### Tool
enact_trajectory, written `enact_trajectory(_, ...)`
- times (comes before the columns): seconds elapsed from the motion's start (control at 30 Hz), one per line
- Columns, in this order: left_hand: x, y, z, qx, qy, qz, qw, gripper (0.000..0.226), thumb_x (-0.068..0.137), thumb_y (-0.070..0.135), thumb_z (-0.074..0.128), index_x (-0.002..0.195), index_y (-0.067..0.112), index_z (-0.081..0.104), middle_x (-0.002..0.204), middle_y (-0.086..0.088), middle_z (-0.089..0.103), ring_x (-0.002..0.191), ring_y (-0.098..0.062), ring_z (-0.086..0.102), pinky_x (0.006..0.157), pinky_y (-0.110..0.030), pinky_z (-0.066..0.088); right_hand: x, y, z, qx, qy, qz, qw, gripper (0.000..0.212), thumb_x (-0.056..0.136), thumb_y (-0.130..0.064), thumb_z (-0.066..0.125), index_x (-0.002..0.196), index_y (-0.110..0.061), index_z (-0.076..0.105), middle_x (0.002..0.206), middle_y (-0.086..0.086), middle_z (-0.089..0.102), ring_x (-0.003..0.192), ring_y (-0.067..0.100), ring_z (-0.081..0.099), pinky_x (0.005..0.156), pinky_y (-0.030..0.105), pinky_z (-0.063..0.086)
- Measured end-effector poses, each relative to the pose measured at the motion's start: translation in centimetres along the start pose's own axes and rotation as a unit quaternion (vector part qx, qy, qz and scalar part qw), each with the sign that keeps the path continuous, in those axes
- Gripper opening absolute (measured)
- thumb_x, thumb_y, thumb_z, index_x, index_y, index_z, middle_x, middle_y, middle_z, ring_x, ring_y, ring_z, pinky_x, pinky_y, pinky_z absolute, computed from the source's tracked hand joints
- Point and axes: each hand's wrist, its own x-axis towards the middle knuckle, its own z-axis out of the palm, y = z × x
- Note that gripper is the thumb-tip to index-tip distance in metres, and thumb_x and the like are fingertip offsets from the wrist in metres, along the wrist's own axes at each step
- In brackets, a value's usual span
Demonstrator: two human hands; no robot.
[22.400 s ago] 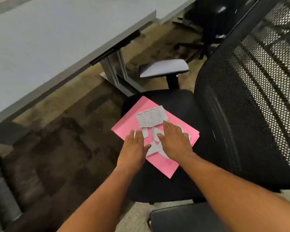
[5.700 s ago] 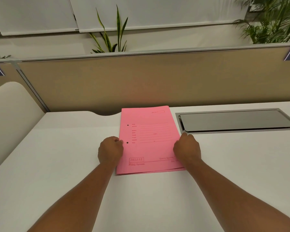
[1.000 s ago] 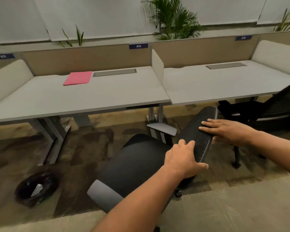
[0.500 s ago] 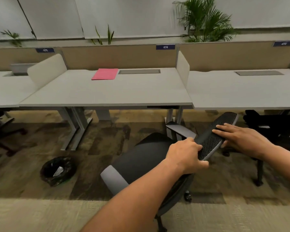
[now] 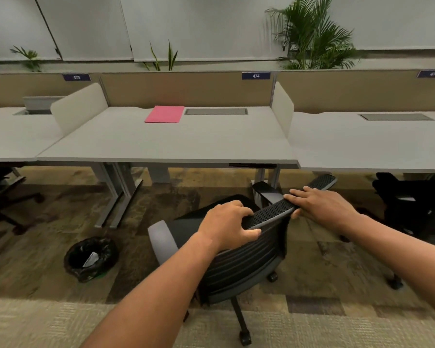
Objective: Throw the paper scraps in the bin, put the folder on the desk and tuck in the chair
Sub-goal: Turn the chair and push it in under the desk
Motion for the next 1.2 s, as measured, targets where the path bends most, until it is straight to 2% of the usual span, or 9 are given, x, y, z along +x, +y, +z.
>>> enact_trajectory(0.23, -0.1, -8.3, -2.6, 0.010, 0.007, -0.014, 1.000, 0.066, 0.076, 0.074, 0.053, 0.123, 0.029, 0.065, 0.115, 0.010, 0.065, 0.089, -0.005, 0.055, 0.075, -0.025, 0.044, 5.7, -5.6, -0.9, 0.009, 0.016, 0.006, 1.000, 0.060, 0.094, -0.056, 0.037, 0.148, -0.031, 0.032, 0.154, -0.005, 0.037, 0.137, 0.028, 0.041, 0.095, 0.046, 0.049)
enact_trajectory(0.3, 0.0, -10.8, -3.3, 0.008, 0.001, -0.011, 1.000, 0.065, 0.078, 0.073, 0.053, 0.124, 0.029, 0.065, 0.119, 0.010, 0.065, 0.094, -0.006, 0.059, 0.078, -0.024, 0.044, 7.5, -7.0, -1.2, 0.015, 0.021, 0.017, 1.000, 0.060, 0.094, -0.057, 0.038, 0.148, -0.030, 0.032, 0.154, -0.004, 0.038, 0.136, 0.028, 0.042, 0.094, 0.046, 0.049)
enact_trajectory(0.43, 0.4, -15.5, -5.3, 0.026, -0.026, -0.004, 0.999, 0.059, 0.085, 0.062, 0.056, 0.130, 0.024, 0.061, 0.125, 0.005, 0.064, 0.108, -0.013, 0.060, 0.087, -0.029, 0.049, 11.2, -10.1, -1.8, 0.003, 0.055, 0.028, 0.998, 0.059, 0.093, -0.056, 0.041, 0.145, -0.027, 0.039, 0.145, -0.002, 0.050, 0.122, 0.025, 0.054, 0.083, 0.041, 0.054)
enact_trajectory(0.57, 0.6, -20.6, -8.2, 0.113, -0.058, 0.012, 0.992, 0.057, 0.089, 0.059, 0.051, 0.133, 0.024, 0.058, 0.129, 0.005, 0.063, 0.116, -0.018, 0.058, 0.091, -0.041, 0.052, 14.9, -14.2, -2.1, -0.022, 0.084, 0.030, 0.996, 0.057, 0.090, -0.057, 0.047, 0.136, -0.023, 0.048, 0.126, -0.001, 0.063, 0.100, 0.023, 0.065, 0.068, 0.037, 0.057)
enact_trajectory(0.7, -0.3, -25.6, -10.5, 0.154, -0.067, 0.003, 0.986, 0.045, 0.093, 0.053, 0.048, 0.123, 0.023, 0.063, 0.124, 0.005, 0.067, 0.115, -0.021, 0.057, 0.089, -0.046, 0.053, 18.3, -18.7, -3.4, -0.028, 0.087, 0.042, 0.995, 0.052, 0.089, -0.056, 0.053, 0.126, -0.020, 0.053, 0.106, 0.001, 0.068, 0.082, 0.024, 0.067, 0.055, 0.035, 0.051)
enact_trajectory(0.9, -0.7, -31.5, -12.3, 0.169, -0.038, -0.032, 0.984, 0.032, 0.097, 0.041, 0.049, 0.121, 0.023, 0.059, 0.121, 0.006, 0.067, 0.108, -0.019, 0.061, 0.083, -0.043, 0.055, 23.4, -24.2, -5.9, 0.005, 0.090, 0.058, 0.994, 0.047, 0.092, -0.054, 0.048, 0.117, -0.016, 0.054, 0.097, 0.005, 0.067, 0.081, 0.029, 0.066, 0.058, 0.039, 0.052)
enact_trajectory(1.03, 0.0, -34.2, -12.6, 0.158, -0.036, -0.046, 0.986, 0.029, 0.098, 0.023, 0.052, 0.126, 0.018, 0.056, 0.127, 0.001, 0.064, 0.115, -0.022, 0.059, 0.092, -0.043, 0.053, 26.5, -26.2, -6.5, 0.003, 0.093, 0.077, 0.993, 0.040, 0.094, -0.047, 0.052, 0.116, -0.013, 0.054, 0.098, 0.008, 0.066, 0.084, 0.032, 0.065, 0.063, 0.040, 0.052)
enact_trajectory(1.2, 1.9, -37.1, -13.3, 0.158, -0.033, -0.057, 0.985, 0.031, 0.099, 0.020, 0.051, 0.129, 0.018, 0.054, 0.126, -0.002, 0.064, 0.114, -0.024, 0.060, 0.093, -0.044, 0.053, 30.4, -26.7, -6.5, 0.027, 0.110, 0.087, 0.990, 0.040, 0.094, -0.049, 0.050, 0.114, -0.014, 0.055, 0.101, 0.009, 0.067, 0.089, 0.032, 0.065, 0.071, 0.042, 0.052)
